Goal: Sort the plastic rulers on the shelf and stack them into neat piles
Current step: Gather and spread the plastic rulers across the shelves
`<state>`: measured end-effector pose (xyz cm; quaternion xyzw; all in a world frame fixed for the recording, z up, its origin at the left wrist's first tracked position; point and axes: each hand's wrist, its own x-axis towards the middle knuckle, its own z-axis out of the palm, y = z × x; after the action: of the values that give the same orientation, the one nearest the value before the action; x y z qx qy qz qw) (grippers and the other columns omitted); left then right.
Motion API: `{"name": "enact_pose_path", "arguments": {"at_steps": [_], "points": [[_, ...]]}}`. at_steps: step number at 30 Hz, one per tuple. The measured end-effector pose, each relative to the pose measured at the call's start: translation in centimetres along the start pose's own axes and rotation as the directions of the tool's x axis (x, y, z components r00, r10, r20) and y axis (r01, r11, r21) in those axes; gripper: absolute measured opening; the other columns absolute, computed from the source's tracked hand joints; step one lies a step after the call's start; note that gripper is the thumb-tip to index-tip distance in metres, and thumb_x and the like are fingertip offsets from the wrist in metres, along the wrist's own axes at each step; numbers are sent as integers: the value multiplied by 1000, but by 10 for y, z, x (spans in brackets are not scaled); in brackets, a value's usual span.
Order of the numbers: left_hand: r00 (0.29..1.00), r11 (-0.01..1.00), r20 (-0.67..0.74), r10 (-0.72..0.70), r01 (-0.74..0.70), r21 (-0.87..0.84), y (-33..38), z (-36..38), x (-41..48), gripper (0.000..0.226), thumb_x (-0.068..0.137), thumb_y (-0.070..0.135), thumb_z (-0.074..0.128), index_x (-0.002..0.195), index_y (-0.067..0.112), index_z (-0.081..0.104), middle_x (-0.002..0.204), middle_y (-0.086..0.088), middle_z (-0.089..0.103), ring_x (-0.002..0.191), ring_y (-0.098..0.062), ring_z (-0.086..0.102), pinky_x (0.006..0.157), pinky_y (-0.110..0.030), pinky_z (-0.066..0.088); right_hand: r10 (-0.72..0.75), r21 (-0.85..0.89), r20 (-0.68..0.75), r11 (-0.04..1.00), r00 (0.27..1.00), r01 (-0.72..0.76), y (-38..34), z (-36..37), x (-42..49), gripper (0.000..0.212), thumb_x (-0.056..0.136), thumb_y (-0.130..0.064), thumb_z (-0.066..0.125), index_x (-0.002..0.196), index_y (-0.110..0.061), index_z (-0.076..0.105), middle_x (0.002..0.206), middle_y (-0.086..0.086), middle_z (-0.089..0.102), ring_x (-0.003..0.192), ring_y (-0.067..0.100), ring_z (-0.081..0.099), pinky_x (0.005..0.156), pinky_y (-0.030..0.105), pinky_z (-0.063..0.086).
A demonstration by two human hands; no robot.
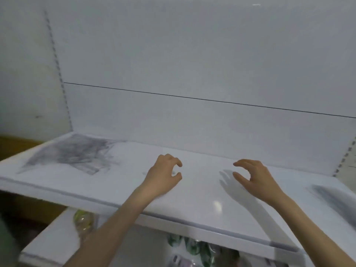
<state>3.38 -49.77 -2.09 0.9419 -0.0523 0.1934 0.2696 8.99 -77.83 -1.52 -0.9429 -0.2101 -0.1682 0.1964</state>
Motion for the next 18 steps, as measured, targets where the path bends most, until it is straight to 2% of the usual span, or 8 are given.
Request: {"name": "enact_pose_path", "arguments": {"at_steps": [5, 10, 13, 18], "points": [[967, 973, -148, -206, 219, 72, -99, -97, -65, 23, 87, 24, 60, 110, 21, 63, 119, 2, 58, 115, -17, 47, 95, -38, 43, -304, 147, 119, 947, 945, 286, -126, 68, 53, 30, 92, -28, 59, 121, -19, 63, 128, -6, 60, 124, 18, 46, 98, 24, 32], [885, 910, -287, -366, 405, 90, -175, -169, -130, 19, 85, 20, 64, 104, 20, 66, 112, 4, 62, 106, -12, 52, 93, -28, 43, -507, 248, 190, 853, 841, 459, -245, 119, 79, 31, 91, -27, 59, 121, -20, 63, 128, -3, 60, 122, 18, 48, 98, 24, 34], [849, 881, -318, -421, 466, 78, -221, -199, -148, 16, 86, 21, 65, 101, 22, 66, 112, 2, 62, 104, -13, 52, 92, -31, 46, -549, 266, 244, 830, 799, 490, -305, 148, 93, 32, 91, -28, 59, 122, -19, 62, 131, -3, 59, 124, 18, 46, 101, 27, 34], [851, 884, -312, -422, 463, 67, -301, -234, -137, 17, 87, 21, 63, 104, 21, 66, 114, 4, 60, 105, -11, 52, 95, -30, 44, -524, 198, 327, 852, 786, 485, -383, 198, 130, 41, 92, -39, 57, 125, -15, 61, 131, 3, 58, 122, 21, 50, 100, 31, 40]]}}
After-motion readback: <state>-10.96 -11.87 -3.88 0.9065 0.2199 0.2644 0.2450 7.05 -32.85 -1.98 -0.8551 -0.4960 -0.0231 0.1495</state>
